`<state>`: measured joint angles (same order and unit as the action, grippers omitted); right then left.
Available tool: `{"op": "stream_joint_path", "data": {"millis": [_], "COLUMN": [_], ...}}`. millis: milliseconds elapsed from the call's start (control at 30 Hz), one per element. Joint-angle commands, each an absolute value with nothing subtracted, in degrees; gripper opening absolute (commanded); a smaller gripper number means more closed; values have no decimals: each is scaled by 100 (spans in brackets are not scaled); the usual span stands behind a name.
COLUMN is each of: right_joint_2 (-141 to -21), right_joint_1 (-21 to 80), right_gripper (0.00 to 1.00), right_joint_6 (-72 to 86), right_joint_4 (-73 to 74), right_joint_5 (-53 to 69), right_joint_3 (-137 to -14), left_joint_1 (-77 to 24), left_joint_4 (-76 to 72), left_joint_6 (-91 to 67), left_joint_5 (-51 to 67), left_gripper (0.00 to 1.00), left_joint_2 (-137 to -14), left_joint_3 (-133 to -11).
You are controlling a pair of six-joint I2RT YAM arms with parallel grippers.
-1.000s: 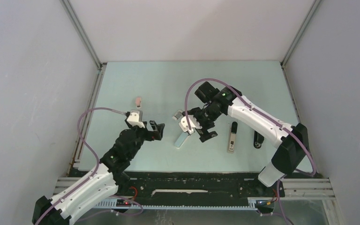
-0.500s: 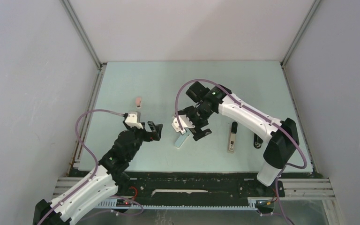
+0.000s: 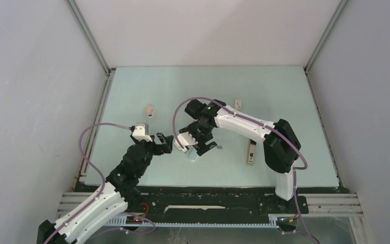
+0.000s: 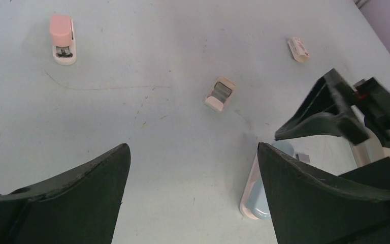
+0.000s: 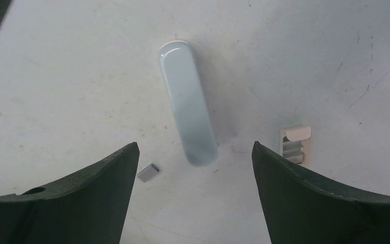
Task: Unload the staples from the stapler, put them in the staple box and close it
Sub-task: Pick up the stapler from the center of the board.
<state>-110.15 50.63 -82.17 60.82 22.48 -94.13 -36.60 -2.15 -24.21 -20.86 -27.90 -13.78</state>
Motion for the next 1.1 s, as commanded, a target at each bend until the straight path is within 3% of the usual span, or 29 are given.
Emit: {"op": "stream_joint_path", "data": {"millis": [0,433,633,833,1067], "right_joint_2": [-11161,-11139,-11092,-10649,-9876], "right_joint_1": [5202,5335,5328,5174,4637], "right_gripper": [89,58,26,2,0], "right_joint_6": [-8249,-8271,-8143,-7760,-6900], "right_joint_4": [5381,4425,4305,4449,4755], "right_joint_5": [1716,1314,1345,1693,2917], "right_joint_3": [-9246,-8255,-8175,-8132,-8058], "left_joint_1": [-3612,-3612,-3612,-3612,-3607], "left_joint_4": [-185,-188,-228,-499,-1389], "left_joint_6": [-2623,-2650,-2650,-2475,-2452], "left_joint_5": [-2378,-2330,-2268,-1850,-1205], "left_gripper": [100,100,100,100,100], "left_joint_2": [-2604,-2532,-2597,-2675,-2686], "left_joint_3": [-1193,-1107,-1103,-1056,-828]}}
